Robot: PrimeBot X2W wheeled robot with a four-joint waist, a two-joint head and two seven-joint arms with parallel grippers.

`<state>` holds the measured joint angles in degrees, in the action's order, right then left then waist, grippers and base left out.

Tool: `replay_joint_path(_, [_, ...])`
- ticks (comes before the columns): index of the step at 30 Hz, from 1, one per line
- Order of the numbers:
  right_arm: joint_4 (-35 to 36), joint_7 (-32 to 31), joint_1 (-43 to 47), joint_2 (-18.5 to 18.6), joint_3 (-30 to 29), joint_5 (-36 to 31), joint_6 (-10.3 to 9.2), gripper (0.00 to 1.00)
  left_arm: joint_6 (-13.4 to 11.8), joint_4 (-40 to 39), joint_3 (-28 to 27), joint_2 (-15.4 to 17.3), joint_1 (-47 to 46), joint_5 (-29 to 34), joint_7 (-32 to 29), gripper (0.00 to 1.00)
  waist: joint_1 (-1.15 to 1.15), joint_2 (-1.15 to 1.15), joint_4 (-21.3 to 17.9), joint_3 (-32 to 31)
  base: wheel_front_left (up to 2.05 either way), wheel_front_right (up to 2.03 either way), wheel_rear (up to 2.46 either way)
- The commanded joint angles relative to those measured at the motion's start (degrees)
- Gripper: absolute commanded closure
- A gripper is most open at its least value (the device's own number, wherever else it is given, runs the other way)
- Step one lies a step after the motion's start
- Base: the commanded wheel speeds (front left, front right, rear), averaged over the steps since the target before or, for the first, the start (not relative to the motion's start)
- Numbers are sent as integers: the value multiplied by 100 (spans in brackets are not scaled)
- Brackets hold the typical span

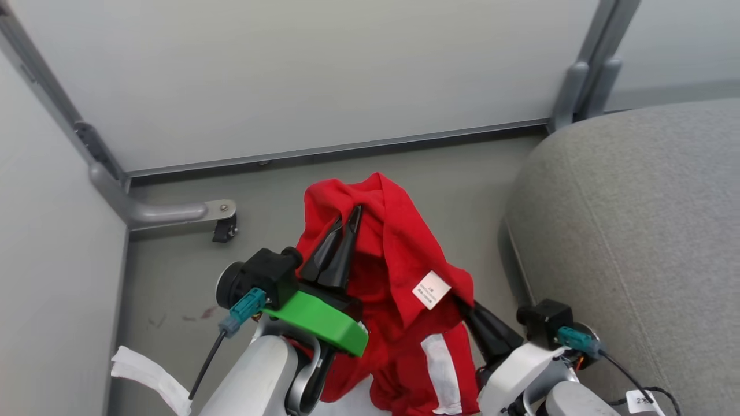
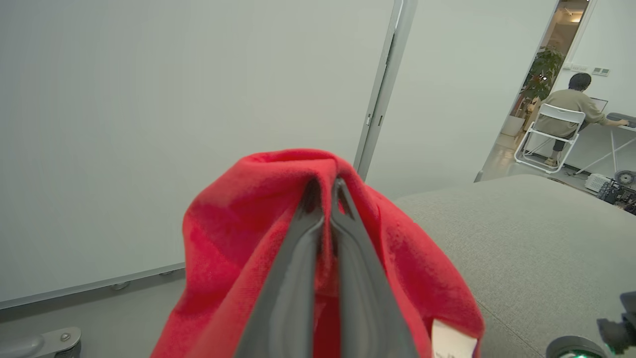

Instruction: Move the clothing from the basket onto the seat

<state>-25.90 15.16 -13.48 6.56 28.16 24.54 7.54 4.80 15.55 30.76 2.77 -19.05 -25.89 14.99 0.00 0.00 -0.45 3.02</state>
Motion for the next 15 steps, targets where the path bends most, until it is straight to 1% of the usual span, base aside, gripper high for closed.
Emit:
replay_joint_path(1, [24, 0, 130, 56, -119, -58, -10, 100, -3, -1, -67, 23, 33, 27, 32, 100, 0, 0, -263, -21, 0, 0, 0])
replay_joint_path(2, [72, 0, 170, 51, -230, -84, -10, 100, -5, 20, -66, 24, 46, 17, 32, 100, 0, 0, -341, -22, 0, 0, 0])
replay_joint_path(3, [130, 0, 200, 44, -331, -122, -10, 100, -11, 55, -74, 25, 62, 10, 32, 96, 0, 0, -425, -21, 0, 0, 0])
replay_joint_path(4, [179, 0, 222, 40, -434, -146, -10, 100, -22, 63, -81, 24, 61, 30, 32, 53, 0, 0, -487, -19, 0, 0, 0])
replay_joint_path(5, [238, 0, 242, 32, -531, -176, -10, 100, -42, 106, -86, 26, 72, 47, 32, 0, 0, 0, -579, -13, 0, 0, 0])
replay_joint_path(11, [613, 1, 308, -19, -1039, -369, -9, 100, -82, 259, -179, 23, 85, 171, 16, 0, 0, 0, -1149, 28, 0, 0, 0])
replay_joint_path(15, [798, 2, 308, -18, -1185, -440, -9, 100, -61, 328, -259, 23, 119, 276, 15, 0, 0, 0, -1633, 77, 0, 0, 0])
